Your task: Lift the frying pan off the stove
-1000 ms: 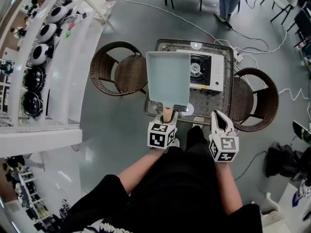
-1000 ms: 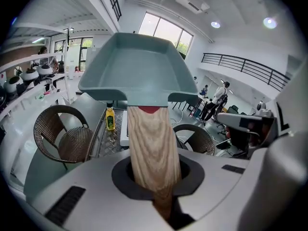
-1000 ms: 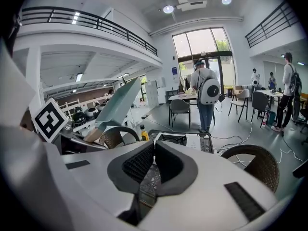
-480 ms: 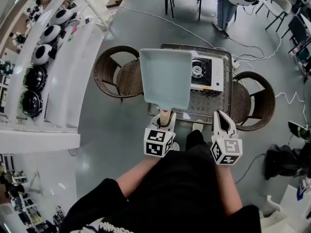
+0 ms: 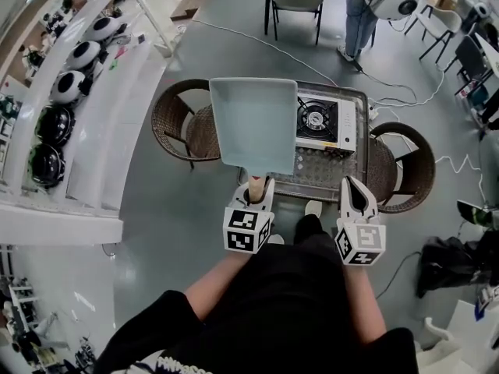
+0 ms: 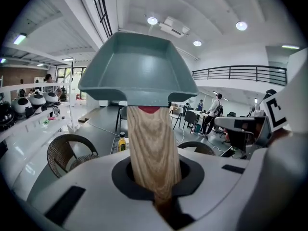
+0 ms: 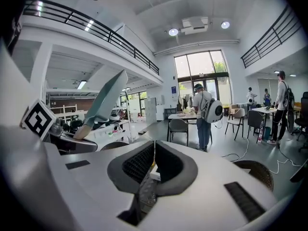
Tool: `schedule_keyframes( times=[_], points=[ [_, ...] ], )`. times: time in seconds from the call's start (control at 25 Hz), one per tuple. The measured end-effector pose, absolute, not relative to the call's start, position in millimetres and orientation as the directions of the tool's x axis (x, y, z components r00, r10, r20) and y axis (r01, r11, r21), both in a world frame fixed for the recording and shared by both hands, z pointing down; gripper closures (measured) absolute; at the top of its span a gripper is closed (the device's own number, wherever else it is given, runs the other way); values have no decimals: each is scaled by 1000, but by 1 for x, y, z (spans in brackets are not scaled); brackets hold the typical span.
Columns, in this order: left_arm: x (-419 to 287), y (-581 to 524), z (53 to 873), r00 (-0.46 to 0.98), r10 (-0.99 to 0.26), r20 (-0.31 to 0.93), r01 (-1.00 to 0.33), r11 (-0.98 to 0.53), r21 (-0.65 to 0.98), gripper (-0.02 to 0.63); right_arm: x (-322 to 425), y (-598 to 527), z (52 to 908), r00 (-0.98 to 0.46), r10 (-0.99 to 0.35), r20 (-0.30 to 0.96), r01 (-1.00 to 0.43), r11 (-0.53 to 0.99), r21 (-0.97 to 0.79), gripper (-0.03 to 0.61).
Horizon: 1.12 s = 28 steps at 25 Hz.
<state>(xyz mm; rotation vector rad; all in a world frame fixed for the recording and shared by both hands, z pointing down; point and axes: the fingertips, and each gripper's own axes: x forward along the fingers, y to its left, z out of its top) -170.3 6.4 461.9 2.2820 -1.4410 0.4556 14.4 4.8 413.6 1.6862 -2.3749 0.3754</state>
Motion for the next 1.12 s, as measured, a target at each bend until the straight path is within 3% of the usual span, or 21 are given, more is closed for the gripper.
schedule_keyframes(
  times=[0.64,1.12],
  points=[
    [-200,41,453,383,-812,441,-918,-387,85,574,-7,36,418,-322,-895,308,-946,315,-76,546],
    [-188,56,461,410,-795,447,-909,-399,124,574,2,59,407,-305,-909,283,-951,306,-44,548]
  ],
)
